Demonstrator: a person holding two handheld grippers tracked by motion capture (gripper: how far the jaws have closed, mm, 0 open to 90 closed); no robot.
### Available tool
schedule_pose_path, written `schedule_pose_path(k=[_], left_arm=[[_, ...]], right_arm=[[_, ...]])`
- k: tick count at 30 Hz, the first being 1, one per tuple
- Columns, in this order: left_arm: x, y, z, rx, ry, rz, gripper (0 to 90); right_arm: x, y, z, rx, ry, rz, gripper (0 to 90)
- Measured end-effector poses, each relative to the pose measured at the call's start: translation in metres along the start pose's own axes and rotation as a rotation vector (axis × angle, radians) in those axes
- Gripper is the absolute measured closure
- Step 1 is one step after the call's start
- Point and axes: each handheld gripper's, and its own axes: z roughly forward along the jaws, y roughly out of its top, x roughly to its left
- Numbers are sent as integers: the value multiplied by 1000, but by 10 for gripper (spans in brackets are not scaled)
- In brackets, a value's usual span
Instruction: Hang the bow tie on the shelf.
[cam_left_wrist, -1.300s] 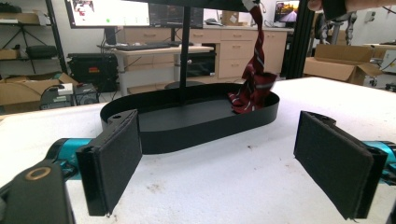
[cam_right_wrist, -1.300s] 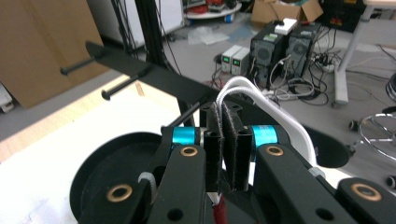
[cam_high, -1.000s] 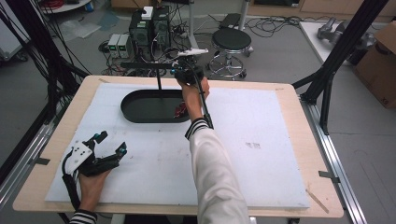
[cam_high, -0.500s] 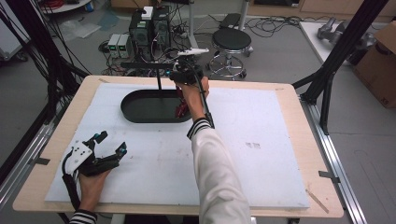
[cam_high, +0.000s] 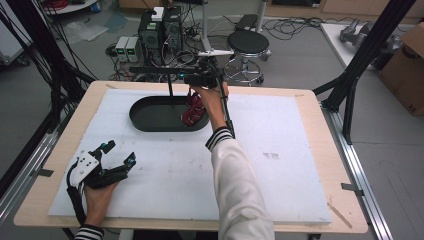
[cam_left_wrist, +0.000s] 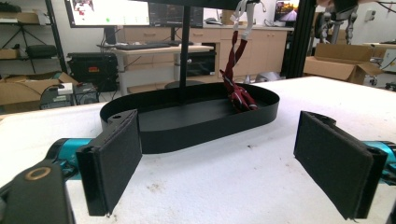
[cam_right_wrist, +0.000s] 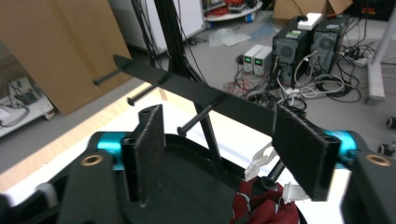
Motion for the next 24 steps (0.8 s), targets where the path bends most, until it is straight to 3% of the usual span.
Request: schedule_pose_path(k=[3,7,12,24], left_arm=[[0,0,0,0,0,0,154],[0,0,0,1,1,1,154],[0,0,0,7,3,2,154],[0,0,0,6,4,5,154]], right_arm=[[2,2,-9,-8,27,-8,198],[8,2,-27,-31,55,-57,113],[11,-2,-63,-80,88,-140,104],[5,-38,-157,-167,84,-226,83]])
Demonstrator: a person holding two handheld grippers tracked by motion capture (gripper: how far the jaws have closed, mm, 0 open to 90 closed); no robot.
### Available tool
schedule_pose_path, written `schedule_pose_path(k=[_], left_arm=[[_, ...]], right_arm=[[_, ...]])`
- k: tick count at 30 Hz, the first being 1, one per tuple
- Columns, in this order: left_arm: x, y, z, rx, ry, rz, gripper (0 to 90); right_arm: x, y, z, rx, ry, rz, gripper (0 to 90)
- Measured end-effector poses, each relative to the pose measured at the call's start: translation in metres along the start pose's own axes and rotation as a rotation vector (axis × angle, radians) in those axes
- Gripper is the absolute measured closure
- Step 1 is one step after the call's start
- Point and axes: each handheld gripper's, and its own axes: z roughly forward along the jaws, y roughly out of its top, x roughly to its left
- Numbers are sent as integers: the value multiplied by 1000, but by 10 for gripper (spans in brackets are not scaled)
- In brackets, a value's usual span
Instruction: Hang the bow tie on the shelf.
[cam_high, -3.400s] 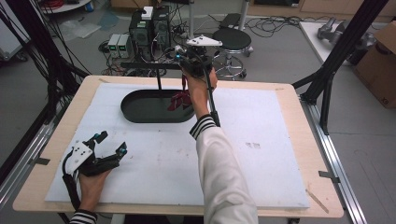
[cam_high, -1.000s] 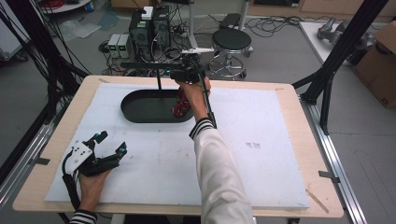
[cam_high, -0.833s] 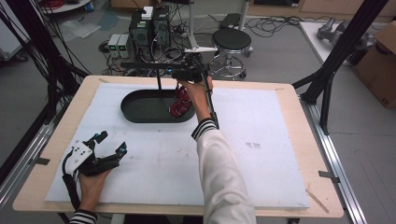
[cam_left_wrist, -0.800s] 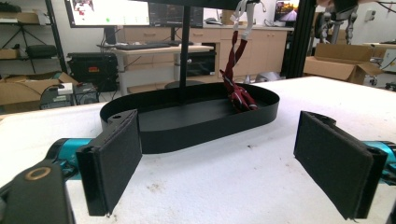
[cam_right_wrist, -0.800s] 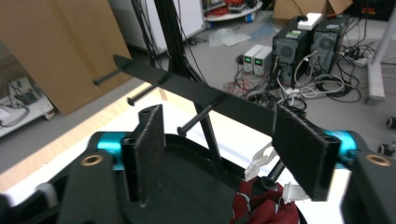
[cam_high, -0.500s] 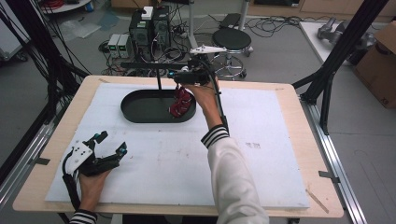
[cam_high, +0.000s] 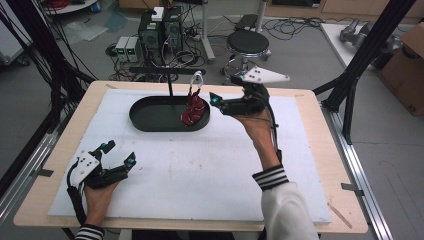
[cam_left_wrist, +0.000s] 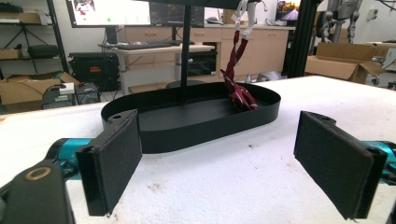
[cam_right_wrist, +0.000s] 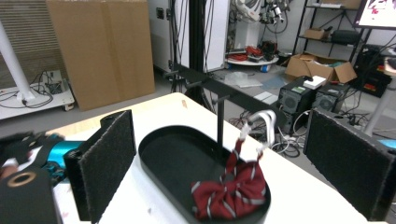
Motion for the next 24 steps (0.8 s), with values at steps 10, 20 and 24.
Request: schedule_pose_path(k=[10,20,24], left_arm=[[-1,0,0,-4,3,7,154],[-1,0,0,0,7,8,154],[-1,0,0,0,6,11,154]], right_arm=[[13,-49,-79,1,-77,-39,83],[10,-118,-128,-11,-156,9,83],[8,-150,-137,-10,-212,19,83]])
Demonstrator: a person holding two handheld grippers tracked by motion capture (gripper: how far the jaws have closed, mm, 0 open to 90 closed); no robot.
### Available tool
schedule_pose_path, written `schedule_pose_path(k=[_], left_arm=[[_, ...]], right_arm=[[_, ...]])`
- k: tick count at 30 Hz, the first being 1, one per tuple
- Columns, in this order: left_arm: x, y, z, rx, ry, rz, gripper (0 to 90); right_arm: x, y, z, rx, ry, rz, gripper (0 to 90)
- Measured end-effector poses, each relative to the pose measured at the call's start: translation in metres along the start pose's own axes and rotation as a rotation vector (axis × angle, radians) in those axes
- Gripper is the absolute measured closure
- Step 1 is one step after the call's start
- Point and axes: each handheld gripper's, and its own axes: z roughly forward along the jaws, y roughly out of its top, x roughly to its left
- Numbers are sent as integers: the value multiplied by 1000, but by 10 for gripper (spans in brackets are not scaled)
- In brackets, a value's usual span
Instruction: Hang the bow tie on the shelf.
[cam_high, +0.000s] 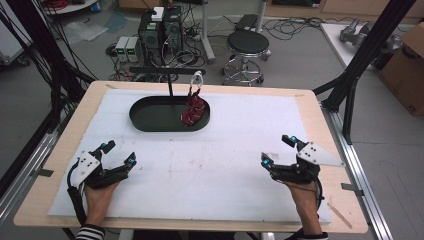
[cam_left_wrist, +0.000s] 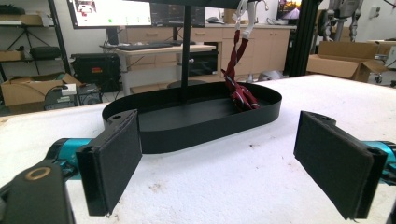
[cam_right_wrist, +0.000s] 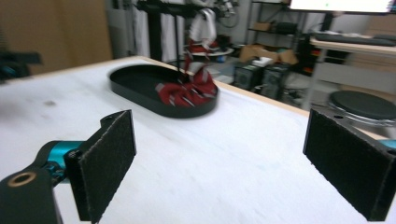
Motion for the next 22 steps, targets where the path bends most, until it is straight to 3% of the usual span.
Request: schedule_pose_path(k=[7,10,16,22], left_arm=[[0,0,0,-1,1,1,154],[0,0,0,0,3,1,154],[0,0,0,0,3,2,154],[0,0,0,0,4,3,154]], right_arm=[[1,-45,-2,-78,-130,60,83],[1,-56,1,-104,-177,60,83],[1,-66,6,-111,-169,76,83],[1,-68,10,-69,-160,65,83]])
